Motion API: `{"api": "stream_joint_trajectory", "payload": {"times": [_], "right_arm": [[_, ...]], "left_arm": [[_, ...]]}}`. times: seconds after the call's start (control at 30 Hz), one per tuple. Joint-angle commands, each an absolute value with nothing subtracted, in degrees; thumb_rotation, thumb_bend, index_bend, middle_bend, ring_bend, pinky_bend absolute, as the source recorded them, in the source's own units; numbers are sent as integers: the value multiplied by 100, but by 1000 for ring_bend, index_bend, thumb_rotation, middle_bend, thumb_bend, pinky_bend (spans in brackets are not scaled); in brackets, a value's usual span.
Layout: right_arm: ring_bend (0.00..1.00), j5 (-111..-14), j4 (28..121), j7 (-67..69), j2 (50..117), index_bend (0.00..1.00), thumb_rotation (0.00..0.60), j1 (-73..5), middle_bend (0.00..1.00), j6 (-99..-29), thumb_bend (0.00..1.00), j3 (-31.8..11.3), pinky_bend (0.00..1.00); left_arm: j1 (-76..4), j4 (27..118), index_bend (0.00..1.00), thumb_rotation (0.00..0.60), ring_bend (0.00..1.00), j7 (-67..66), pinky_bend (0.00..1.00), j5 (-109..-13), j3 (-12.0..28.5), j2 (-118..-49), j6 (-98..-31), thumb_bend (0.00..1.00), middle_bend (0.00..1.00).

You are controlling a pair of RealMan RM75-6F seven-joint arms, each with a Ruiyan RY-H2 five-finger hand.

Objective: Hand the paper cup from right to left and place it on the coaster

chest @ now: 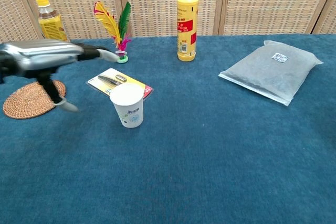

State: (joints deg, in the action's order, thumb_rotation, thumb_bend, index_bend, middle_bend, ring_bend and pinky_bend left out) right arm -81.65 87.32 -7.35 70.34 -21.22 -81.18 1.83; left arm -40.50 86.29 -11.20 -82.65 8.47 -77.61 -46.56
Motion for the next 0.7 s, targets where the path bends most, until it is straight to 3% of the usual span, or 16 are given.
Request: {"api": "stream_joint_trajectory", "payload": {"times": [0.03,0.2,0.3,0.37,0.47,0.7], "right_arm": [[0,-8167,8738,-727,7017,51,600,-2091,0,-8094,0,142,0],[0,-8180,8711,-713,7020,51,600,-2041,0,-8052,0,45,0],[0,-8178,8687,-702,7030,51,600,-2005,0,-8038,0,-19,0],[0,-8168,8670,-692,7035,51,600,-1989,0,-8025,0,-52,0],[0,-8150,8637,-688,7048,51,600,-1970,0,-7992,0,-101,0],[0,-8170,8558,-664,7096,52,600,-1931,0,-7923,0,-197,0]], "left_arm": [[-4352,8352,0,600,0,-1211,20,-8177,912,-8126,-4416,0,0],[-4596,8017,0,600,0,-1342,62,-7999,954,-8500,-4280,0,0],[-4710,7852,3,600,57,-1392,159,-7917,967,-8665,-4252,0,6],[-4754,7805,69,600,177,-1376,267,-7893,969,-8720,-4246,0,77],[-4809,7747,200,600,311,-1236,332,-7847,984,-8806,-4234,0,218],[-4946,7501,401,600,482,-1006,413,-7785,977,-9034,-4234,0,414]]}}
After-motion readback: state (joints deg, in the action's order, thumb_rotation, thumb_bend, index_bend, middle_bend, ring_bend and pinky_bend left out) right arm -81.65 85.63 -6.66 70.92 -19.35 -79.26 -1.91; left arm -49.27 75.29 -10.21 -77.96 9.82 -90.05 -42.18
